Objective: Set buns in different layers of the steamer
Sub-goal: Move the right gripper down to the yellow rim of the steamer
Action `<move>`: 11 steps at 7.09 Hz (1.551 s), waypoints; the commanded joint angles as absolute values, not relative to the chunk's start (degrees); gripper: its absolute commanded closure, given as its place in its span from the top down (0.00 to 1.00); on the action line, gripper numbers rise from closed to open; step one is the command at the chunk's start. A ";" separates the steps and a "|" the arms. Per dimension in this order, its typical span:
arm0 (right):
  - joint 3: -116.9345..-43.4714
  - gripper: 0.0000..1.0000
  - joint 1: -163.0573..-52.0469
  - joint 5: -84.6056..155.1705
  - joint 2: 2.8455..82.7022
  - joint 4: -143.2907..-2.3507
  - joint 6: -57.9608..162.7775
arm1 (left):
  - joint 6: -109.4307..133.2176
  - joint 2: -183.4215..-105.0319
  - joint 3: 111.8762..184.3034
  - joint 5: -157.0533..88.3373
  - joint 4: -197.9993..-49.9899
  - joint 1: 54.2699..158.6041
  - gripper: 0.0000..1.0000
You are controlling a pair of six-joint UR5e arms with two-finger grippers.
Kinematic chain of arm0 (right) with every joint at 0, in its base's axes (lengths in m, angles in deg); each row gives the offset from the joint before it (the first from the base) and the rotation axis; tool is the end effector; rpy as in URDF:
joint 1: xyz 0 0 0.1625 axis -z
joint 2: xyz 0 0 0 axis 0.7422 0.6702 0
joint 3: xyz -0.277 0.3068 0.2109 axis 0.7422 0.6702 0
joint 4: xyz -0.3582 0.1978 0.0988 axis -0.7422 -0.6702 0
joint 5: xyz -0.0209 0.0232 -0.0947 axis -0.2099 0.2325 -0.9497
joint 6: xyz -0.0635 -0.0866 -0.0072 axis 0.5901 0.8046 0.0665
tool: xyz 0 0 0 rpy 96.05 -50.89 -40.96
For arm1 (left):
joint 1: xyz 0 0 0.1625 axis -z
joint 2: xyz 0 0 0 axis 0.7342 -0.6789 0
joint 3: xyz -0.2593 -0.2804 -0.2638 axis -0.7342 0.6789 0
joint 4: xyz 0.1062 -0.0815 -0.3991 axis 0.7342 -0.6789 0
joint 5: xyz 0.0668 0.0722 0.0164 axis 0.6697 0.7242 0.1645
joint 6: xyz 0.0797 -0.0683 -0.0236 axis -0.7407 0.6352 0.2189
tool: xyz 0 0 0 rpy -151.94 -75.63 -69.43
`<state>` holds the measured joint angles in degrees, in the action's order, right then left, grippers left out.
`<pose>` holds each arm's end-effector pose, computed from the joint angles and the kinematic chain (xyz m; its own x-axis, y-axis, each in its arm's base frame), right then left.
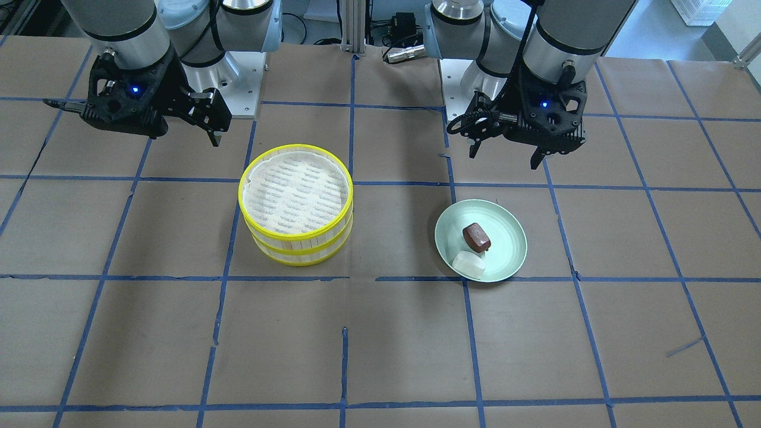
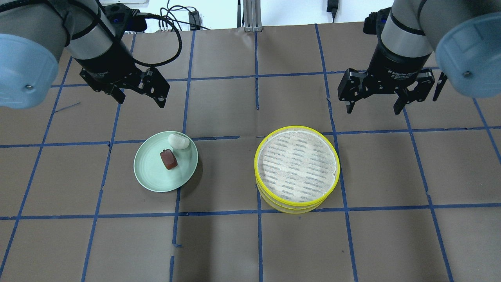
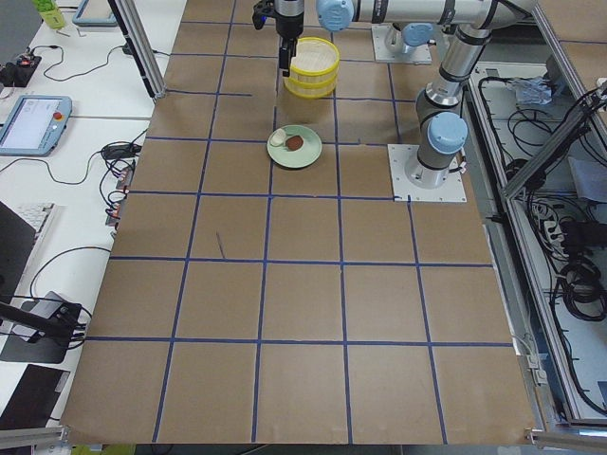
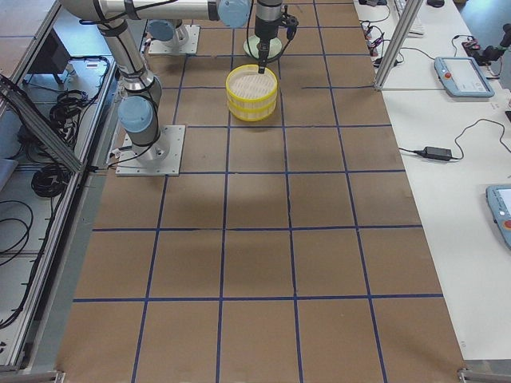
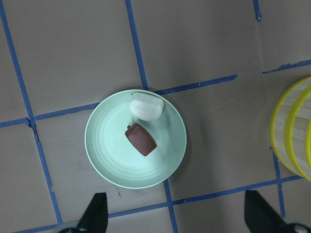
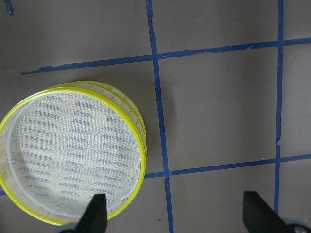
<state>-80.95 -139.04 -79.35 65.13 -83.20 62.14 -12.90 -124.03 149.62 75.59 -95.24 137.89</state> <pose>0.1394 -0.4703 0.5009 -0.9947 0.0960 0.0368 0.0985 0.9925 0.0724 -0.1418 -0.4934 0.5069 -0.9822 0.1862 0.0254 0.1859 0.9825 -0.0149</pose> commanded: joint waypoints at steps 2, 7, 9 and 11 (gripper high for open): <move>-81.69 1.00 -139.06 -79.84 64.81 -83.61 61.88 | -13.12 -125.07 149.84 75.59 -95.17 137.77 1.00; -84.40 1.00 -139.06 -79.23 62.28 -86.05 61.79 | -13.12 -125.16 149.93 76.74 -94.81 137.77 1.00; -84.94 1.00 -138.98 -79.85 62.26 -88.62 62.40 | -17.47 -125.16 150.28 79.88 -94.90 136.11 1.00; -85.03 1.00 -138.98 -79.94 62.35 -88.62 62.23 | -17.87 -126.12 153.52 79.81 -91.94 133.90 1.00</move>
<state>-84.91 -138.99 -79.93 62.35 -88.51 62.27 -17.43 -125.47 151.74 79.53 -93.99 134.75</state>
